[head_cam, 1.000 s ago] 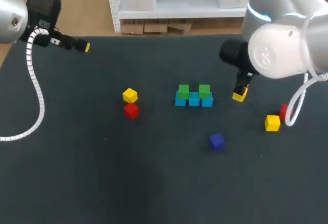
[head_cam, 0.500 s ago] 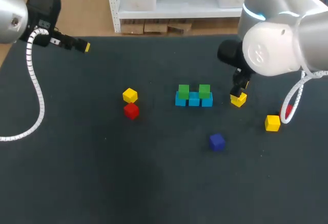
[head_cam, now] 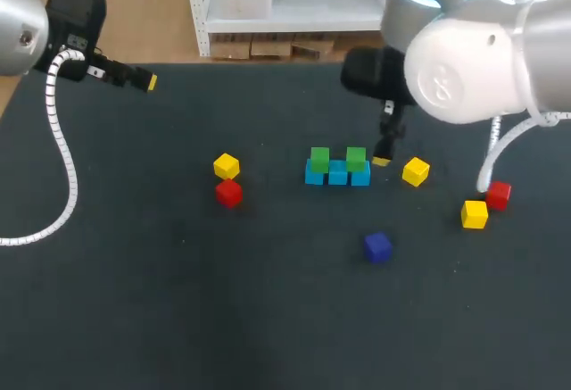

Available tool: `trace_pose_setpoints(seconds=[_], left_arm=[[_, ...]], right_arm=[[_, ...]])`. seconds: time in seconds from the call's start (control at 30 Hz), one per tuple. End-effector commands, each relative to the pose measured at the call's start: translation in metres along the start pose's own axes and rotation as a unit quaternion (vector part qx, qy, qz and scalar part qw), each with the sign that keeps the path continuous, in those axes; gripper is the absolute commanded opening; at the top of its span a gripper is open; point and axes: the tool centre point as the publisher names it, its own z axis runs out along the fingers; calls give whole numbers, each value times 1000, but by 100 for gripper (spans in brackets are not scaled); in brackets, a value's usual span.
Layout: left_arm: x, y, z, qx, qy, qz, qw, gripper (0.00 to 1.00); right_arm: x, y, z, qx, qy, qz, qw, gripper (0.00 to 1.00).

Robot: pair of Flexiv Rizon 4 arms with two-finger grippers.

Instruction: Place the blue cubes, place green cubes on the blue cubes, place the yellow cubes on the green cubes, then place the red cubes on the yellow cubes, and place purple cube on the red cubes.

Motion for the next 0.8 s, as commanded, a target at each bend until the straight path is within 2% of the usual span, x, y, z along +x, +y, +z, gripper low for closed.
trace_pose_setpoints(seconds=[0.03, 0.13, 0.37, 0.77, 0.8], left_arm=[[1, 2, 0, 4, -2, 1, 1000, 100], [1, 2, 0, 4, -2, 1, 1000, 100], [1, 2, 0, 4, -2, 1, 1000, 100], [1, 2, 0, 4, -2, 1, 1000, 100], [1, 2, 0, 4, -2, 1, 1000, 100]], right_arm=[[-14, 13, -9, -29, -15, -77, 996, 100], [-25, 17, -5, -34, -12, -108, 993, 100], [-48, 13, 9, -41, -12, -141, 989, 100], [-73, 4, 20, -44, -17, -141, 989, 100], [-75, 3, 22, -42, -11, -139, 989, 98]])
